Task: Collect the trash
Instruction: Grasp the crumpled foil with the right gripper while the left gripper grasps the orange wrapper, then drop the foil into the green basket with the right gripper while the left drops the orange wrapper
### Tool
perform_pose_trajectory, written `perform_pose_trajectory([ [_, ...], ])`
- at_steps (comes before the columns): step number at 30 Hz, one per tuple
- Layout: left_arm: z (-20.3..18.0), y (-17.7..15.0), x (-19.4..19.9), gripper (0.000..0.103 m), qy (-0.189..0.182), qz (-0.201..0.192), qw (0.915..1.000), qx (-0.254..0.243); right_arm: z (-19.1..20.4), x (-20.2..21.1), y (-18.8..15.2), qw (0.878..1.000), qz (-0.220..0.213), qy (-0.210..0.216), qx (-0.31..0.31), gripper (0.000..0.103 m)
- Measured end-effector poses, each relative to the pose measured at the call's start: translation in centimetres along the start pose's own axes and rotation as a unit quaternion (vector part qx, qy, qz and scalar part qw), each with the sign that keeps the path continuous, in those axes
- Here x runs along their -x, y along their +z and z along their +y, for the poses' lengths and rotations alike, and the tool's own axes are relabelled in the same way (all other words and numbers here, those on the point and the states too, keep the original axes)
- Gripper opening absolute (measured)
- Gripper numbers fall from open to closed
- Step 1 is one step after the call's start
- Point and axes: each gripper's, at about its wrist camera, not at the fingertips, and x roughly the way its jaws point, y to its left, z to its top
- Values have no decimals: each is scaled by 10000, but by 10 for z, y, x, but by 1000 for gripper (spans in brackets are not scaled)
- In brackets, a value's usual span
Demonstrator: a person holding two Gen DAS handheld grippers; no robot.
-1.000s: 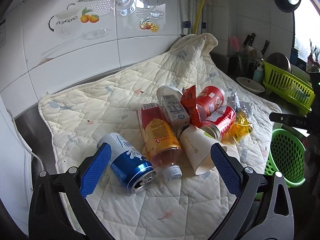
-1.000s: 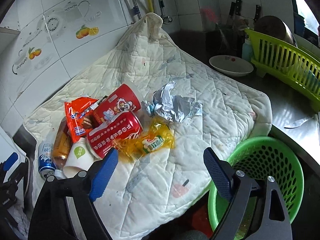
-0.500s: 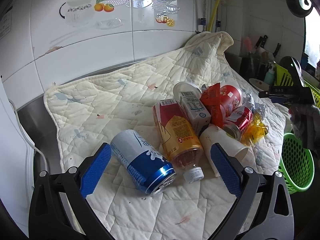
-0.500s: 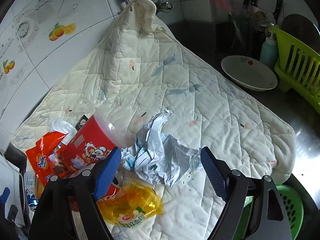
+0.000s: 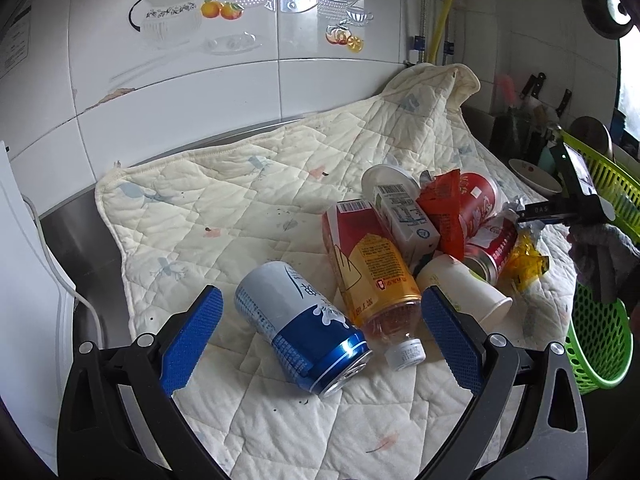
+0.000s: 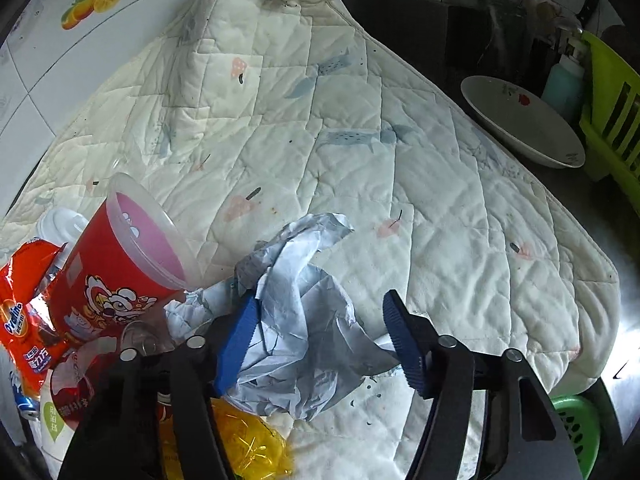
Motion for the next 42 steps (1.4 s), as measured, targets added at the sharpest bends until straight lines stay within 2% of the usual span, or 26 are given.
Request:
perform_pose_trajectory([
  [1,-2,1,-1,97,-45,8,10000,-13,-1,2,-2,10000,-8,18,-22,41],
  [6,-25,13,-12,91,-341,24,9993,-165,1,20,-10,9997,-232,-33,17,28],
  [13,-58,45,-38,82,-867,69,9960,-190,-8,53,-24,9980,-615,-163,-28,23],
  [16,-75,57,-55,78,-904,44,9952,-360,-14,65,-28,9970,-741,-202,-71,22],
  [20,-90,69,-84,74,-1007,307,9936,-416,-21,84,-33,9953,-931,-247,-131,22],
  [23,-98,72,-101,69,-875,399,9941,-493,-25,104,-42,9939,-1075,-193,-179,22],
  [26,-98,73,-111,57,-902,512,9935,-479,-28,125,-57,9921,-1222,-222,-197,22],
  [29,-94,74,-117,41,-956,586,9929,-404,-38,143,-79,9904,-1328,-225,-326,22],
  [33,-87,74,-116,19,-1075,605,9921,-230,-56,162,-113,9882,-1386,-295,-577,22],
  [36,-84,74,-106,16,-1120,506,9923,-141,-68,172,-138,9862,-1411,-465,-729,22],
  [42,-88,76,-62,11,-1193,8,9923,-337,-93,177,-183,9838,-1264,-751,-1029,23],
])
